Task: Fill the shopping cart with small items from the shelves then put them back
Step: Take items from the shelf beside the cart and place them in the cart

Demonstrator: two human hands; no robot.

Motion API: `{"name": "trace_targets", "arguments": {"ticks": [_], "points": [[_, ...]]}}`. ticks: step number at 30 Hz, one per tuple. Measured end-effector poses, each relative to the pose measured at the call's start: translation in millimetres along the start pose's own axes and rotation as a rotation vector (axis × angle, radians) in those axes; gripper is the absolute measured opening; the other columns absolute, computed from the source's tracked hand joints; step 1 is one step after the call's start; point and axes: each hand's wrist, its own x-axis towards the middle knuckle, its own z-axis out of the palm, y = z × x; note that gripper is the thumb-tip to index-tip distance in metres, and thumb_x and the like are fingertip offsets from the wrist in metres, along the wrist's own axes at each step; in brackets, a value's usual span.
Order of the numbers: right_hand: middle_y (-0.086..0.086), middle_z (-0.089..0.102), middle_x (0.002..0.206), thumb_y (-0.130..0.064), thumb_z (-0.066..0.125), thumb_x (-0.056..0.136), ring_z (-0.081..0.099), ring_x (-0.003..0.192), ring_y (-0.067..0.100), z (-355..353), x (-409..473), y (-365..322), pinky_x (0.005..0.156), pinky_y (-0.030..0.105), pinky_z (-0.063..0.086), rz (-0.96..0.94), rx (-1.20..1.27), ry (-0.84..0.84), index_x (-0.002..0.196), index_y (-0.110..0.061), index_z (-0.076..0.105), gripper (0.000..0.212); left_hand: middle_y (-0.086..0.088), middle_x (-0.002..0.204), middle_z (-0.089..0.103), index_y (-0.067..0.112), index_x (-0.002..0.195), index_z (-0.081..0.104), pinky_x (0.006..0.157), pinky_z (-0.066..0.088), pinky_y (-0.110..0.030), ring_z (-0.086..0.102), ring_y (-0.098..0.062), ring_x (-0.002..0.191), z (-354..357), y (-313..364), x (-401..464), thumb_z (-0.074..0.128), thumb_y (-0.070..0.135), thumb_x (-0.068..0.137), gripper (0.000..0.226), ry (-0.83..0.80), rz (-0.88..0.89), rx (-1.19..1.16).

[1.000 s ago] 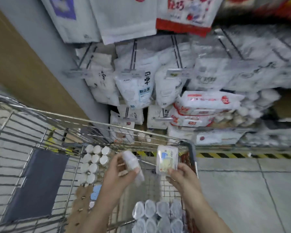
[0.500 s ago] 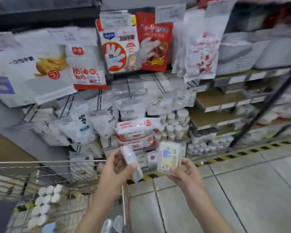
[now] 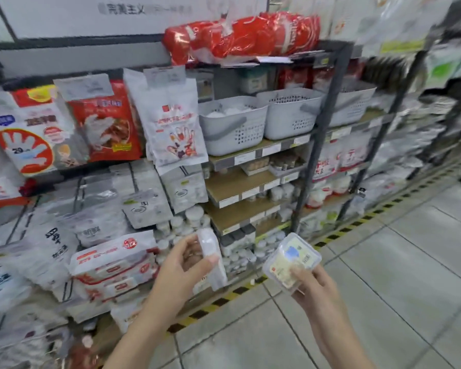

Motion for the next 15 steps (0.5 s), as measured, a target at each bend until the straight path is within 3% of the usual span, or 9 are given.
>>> {"name": "trace_targets", "arguments": {"ticks": [2,4,8,11,15], "points": [[0.004,0.074,0.101,-0.011,0.071,0.081,0.07,0.091,0.02,-16,10,-9,0.078,0.034,0.051,-0.001,-0.002,0.044,0.11,-0.015,0.065,0.031,0.009,0.109,0.066,0.034,0.114,0.056,0.076,0.052,-0.02,0.064,-0.001,0.093,20,4,19,0.07,0.036,0.069,0.048,-0.021,0.006,0.015],[0.008,0.074,0.099,-0.007,0.068,0.083,0.071,0.089,0.022,-34,24,-17,0.079,0.035,0.052,0.007,0.0,0.096,0.106,-0.011,0.066,0.024,0.008,0.11,0.065,0.031,0.117,0.055,0.08,0.051,-0.024,0.064,-0.006,0.097,41,7,39,0.071,0.031,0.073,0.047,-0.025,0.01,0.011],[0.011,0.074,0.094,-0.002,0.067,0.082,0.071,0.082,0.021,-66,67,-38,0.074,0.034,0.052,-0.013,-0.011,0.151,0.098,-0.008,0.066,0.017,0.01,0.108,0.063,0.032,0.113,0.054,0.072,0.05,-0.018,0.062,-0.005,0.099,87,10,90,0.07,0.012,0.082,0.04,-0.057,0.039,0.011],[0.01,0.074,0.098,-0.005,0.076,0.076,0.071,0.088,0.023,-78,118,-56,0.078,0.037,0.053,-0.036,-0.031,0.139,0.106,-0.006,0.064,0.033,0.014,0.112,0.063,0.037,0.115,0.053,0.079,0.049,-0.022,0.061,-0.004,0.102,111,13,136,0.081,0.023,0.074,0.051,-0.083,0.041,0.008],[0.004,0.074,0.1,-0.006,0.069,0.083,0.07,0.094,0.021,-69,197,-88,0.085,0.039,0.054,-0.04,-0.071,0.058,0.113,-0.016,0.064,0.032,0.012,0.105,0.066,0.036,0.11,0.056,0.072,0.05,-0.021,0.064,-0.005,0.097,127,30,211,0.084,0.031,0.061,0.056,-0.04,0.065,-0.046]]}}
